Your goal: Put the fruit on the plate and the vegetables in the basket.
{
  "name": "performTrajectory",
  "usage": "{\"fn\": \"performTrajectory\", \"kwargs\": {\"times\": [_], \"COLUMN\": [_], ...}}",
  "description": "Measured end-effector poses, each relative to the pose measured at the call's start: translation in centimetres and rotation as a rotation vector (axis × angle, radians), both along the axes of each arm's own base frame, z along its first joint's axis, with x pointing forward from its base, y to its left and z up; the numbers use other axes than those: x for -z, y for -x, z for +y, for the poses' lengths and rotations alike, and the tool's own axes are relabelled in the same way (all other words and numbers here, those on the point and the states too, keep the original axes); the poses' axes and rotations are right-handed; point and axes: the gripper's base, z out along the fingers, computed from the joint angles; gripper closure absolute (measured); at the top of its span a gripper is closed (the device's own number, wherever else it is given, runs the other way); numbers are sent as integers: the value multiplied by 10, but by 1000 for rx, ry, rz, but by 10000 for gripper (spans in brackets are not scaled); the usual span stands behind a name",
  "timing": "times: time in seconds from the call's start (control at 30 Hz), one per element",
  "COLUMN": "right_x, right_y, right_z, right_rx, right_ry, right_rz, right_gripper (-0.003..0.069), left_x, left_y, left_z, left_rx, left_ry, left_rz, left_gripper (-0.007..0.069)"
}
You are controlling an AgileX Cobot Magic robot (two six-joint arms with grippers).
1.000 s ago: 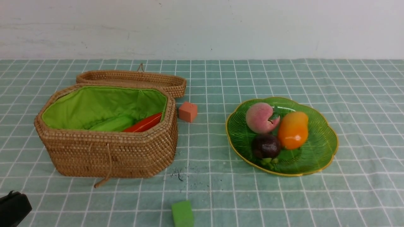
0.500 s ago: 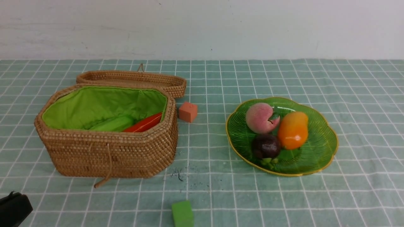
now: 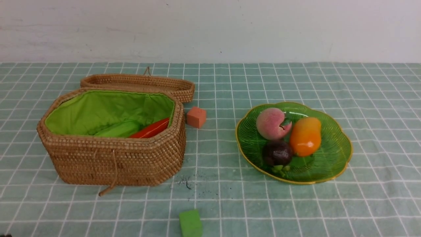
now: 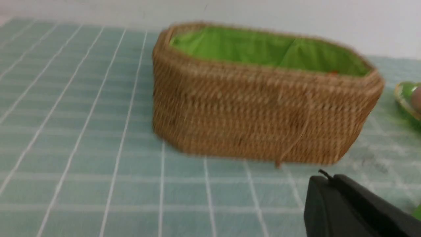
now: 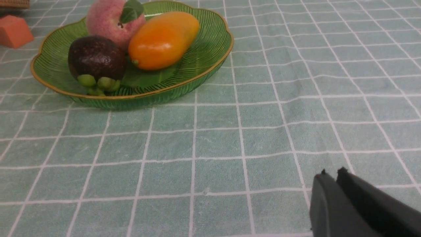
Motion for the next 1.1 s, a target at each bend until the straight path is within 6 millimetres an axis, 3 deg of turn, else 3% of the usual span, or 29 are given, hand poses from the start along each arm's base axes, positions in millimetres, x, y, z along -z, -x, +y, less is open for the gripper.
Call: {"fn": "performTrajectory", "kwargs": {"times": [0.03,0.1,1.1], "right_x": [0,0,0], "right_y": [0,0,0], "right_z": [0,0,0], "right_rx": [0,0,0], "right_ry": [0,0,0], "right_rz": [0,0,1], "right_gripper": [614,612,568], "left_x": [14,18,18], "left_y": [2,3,2], "left_z": [1,1,1], "left_rx": [-14,-13,-13], "left_ry": [-9,-7,-6], "left_rz": [113,157,148], "left_gripper": [638,638,638]}}
